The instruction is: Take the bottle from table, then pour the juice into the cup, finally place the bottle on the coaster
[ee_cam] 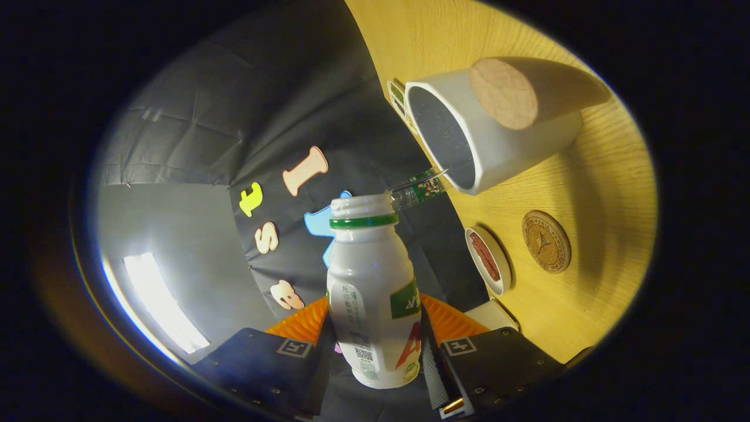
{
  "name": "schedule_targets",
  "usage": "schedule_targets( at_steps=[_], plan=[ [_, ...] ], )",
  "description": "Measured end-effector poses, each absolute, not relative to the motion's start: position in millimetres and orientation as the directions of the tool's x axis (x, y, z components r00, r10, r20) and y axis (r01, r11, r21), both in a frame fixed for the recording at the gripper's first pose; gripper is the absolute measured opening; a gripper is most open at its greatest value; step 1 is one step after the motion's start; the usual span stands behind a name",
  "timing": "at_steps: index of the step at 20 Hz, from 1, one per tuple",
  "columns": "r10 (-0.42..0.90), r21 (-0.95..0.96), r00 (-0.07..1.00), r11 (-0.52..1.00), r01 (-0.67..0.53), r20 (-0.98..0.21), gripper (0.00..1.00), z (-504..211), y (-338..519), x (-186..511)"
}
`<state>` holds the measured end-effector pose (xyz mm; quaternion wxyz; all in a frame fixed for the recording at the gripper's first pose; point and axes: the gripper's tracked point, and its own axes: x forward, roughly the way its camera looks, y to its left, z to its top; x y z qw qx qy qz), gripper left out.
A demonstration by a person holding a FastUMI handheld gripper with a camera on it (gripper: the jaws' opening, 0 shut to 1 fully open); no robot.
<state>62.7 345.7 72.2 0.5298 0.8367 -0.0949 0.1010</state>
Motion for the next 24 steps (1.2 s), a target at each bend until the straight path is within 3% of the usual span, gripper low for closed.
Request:
schedule_targets(
  at_steps=[24],
  plan=[
    [-0.094,0.793,0.973,-0.566,-0.225,0.209,0.66,70.5,338.5,58.6]
  ],
)
